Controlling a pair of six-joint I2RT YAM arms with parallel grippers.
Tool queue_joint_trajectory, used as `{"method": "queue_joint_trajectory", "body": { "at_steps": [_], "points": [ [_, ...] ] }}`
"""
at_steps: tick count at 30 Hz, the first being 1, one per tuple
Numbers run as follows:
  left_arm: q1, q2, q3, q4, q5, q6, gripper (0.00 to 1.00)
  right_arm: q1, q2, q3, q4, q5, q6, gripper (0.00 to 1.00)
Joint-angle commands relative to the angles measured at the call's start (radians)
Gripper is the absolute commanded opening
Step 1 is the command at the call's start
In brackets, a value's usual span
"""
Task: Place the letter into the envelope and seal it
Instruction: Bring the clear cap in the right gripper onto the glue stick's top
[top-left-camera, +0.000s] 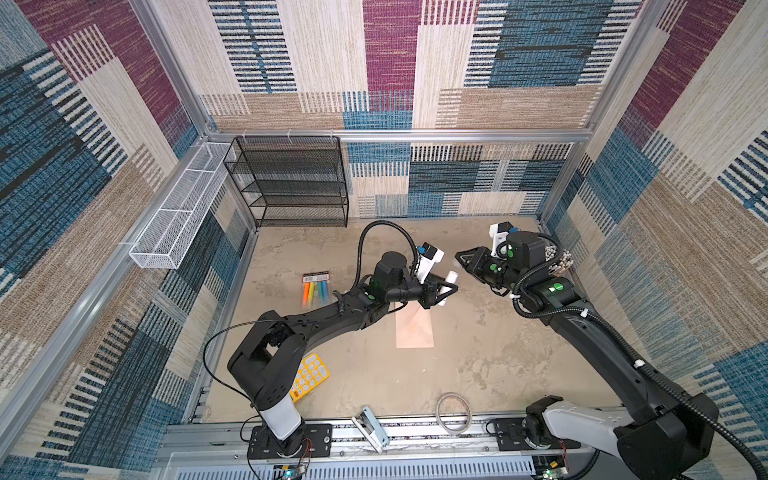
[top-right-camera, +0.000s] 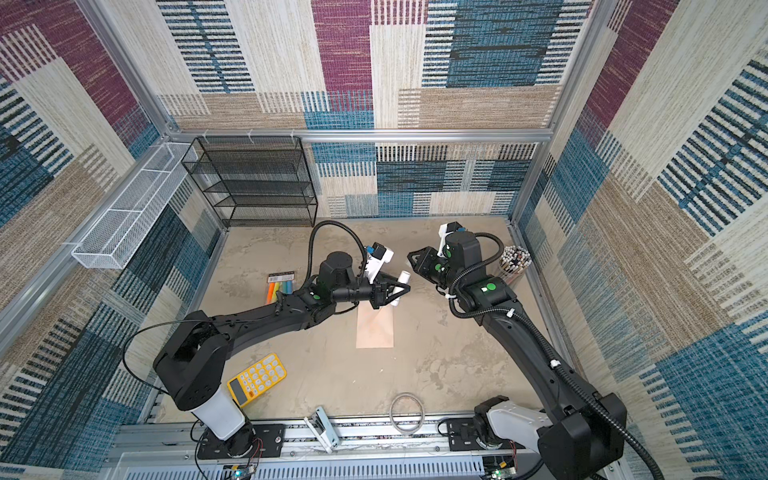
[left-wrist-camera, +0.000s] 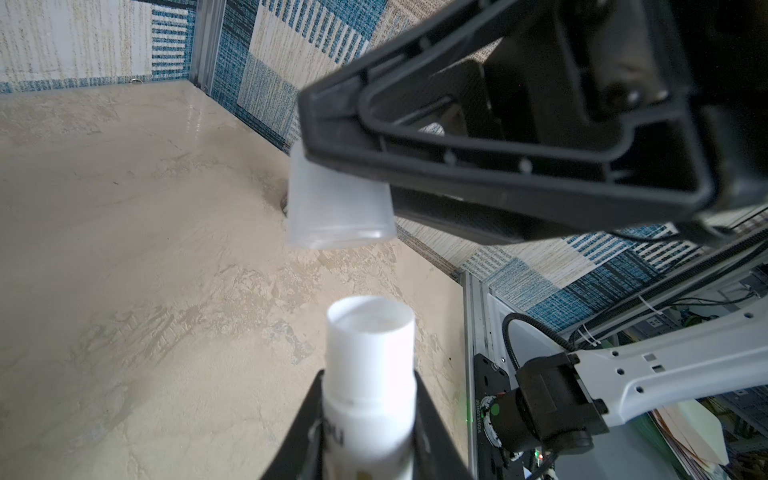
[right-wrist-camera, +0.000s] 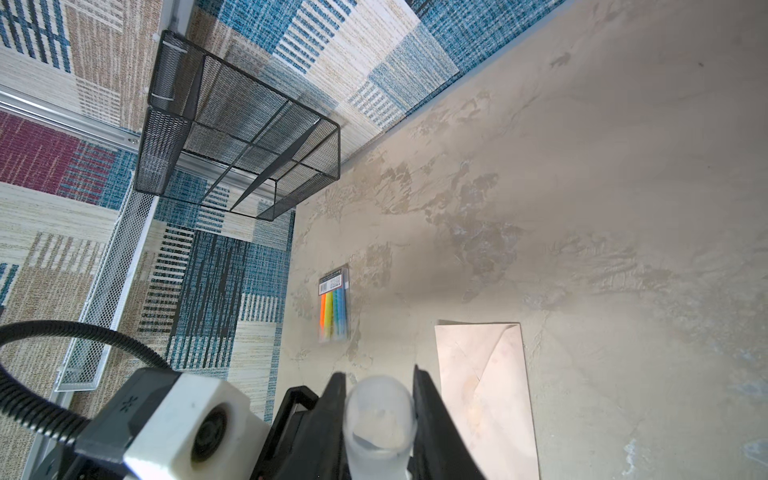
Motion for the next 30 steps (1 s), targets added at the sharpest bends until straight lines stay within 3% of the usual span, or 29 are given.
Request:
{"method": "queue_joint_trajectory", "body": {
  "at_steps": [1,30],
  "points": [
    [-0.001,0.004,0.017,0.03,0.004,0.016,0.0,0.003,-0.006,-0.007,0.011,-0.001,-0.02,0.27],
    [0.016,0.03,0.035,0.025,0.004,0.025,0.0,0.007,-0.008,-0.03,0.044,-0.133,-0.003,0.28]
  ]
}}
